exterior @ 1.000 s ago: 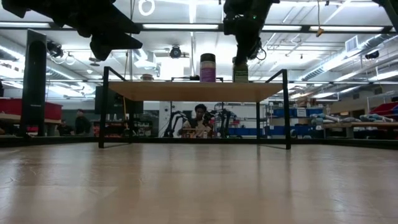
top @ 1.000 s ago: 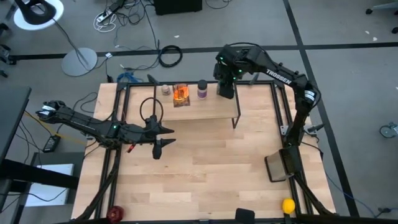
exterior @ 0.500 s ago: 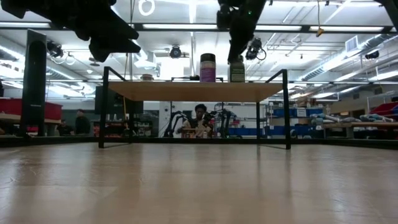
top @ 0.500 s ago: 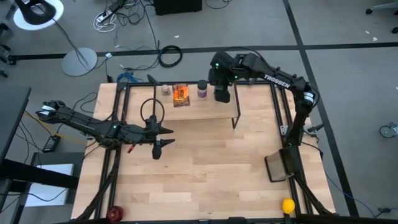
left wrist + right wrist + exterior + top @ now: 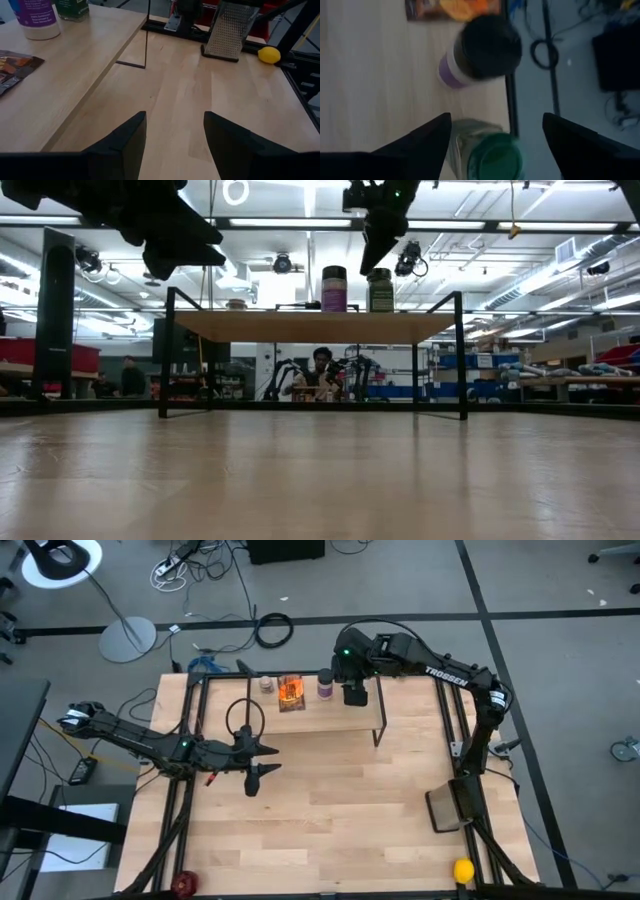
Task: Shelf spices
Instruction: Adjust the seasoning bottles on the shelf
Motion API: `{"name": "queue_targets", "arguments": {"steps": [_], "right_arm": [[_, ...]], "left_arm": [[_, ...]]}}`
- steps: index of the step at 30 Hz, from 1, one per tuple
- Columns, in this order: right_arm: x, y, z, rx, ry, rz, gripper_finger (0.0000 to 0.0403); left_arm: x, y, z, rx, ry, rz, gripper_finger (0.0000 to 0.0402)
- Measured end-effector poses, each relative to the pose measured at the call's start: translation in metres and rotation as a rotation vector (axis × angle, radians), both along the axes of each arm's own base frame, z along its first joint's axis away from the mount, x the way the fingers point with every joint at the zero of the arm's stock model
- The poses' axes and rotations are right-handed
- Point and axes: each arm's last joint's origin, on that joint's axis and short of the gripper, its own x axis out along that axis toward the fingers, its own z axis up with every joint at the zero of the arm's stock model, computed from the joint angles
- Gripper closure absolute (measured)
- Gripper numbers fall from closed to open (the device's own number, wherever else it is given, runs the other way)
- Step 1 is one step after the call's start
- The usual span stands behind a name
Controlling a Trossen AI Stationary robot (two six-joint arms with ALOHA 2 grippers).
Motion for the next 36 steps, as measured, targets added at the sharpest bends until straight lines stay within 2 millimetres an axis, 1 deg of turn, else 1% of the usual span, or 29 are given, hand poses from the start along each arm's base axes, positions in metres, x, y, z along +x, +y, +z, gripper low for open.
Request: {"name": "queue_targets", "arguments": {"steps": [5, 9, 12, 15, 18, 20, 21, 22, 30, 36], "right_arm": [[0.002, 0.012, 0.015, -0.063, -0.083, 0.055, 0.0105], [-0.001, 0.021, 0.027, -0.079, -0.148, 0.084, 0.012], [-0.002, 0.027, 0.03, -0.037, -0.174, 0.13, 0.015], [-0.001, 0.031, 0.03, 0.012, -0.183, 0.168, 0.021], [-0.002, 0.033, 0.028, 0.041, -0.175, 0.189, 0.0297], [-0.002, 0.033, 0.027, 0.059, -0.173, 0.2, 0.0363], [-0.002, 0.034, 0.026, 0.072, -0.173, 0.209, 0.0382], [-0.002, 0.033, 0.026, 0.082, -0.175, 0.21, 0.039], [-0.003, 0.033, 0.026, 0.118, -0.185, 0.209, 0.04], [-0.003, 0.034, 0.024, 0.133, -0.176, 0.201, 0.0401]], "left_arm": [[0.0, 0.0, 0.0, 0.001, 0.005, 0.0, 0.0199], [0.0, 0.0, -0.001, 0.002, 0.007, 0.0, 0.0199], [0.0, 0.0, -0.001, 0.005, 0.008, -0.002, 0.0199], [-0.001, 0.0, 0.0, 0.005, 0.005, -0.001, 0.0199], [-0.001, 0.001, 0.003, 0.015, 0.009, 0.018, 0.0199], [-0.002, 0.001, 0.008, 0.017, 0.003, 0.027, 0.0199], [-0.002, 0.002, 0.011, 0.016, -0.002, 0.03, 0.0199], [-0.003, 0.002, 0.013, 0.016, -0.002, 0.03, 0.0199], [-0.013, 0.004, 0.027, -0.015, -0.052, 0.038, 0.0199], [-0.026, 0.008, 0.042, -0.04, -0.153, 0.052, 0.0199]]}}
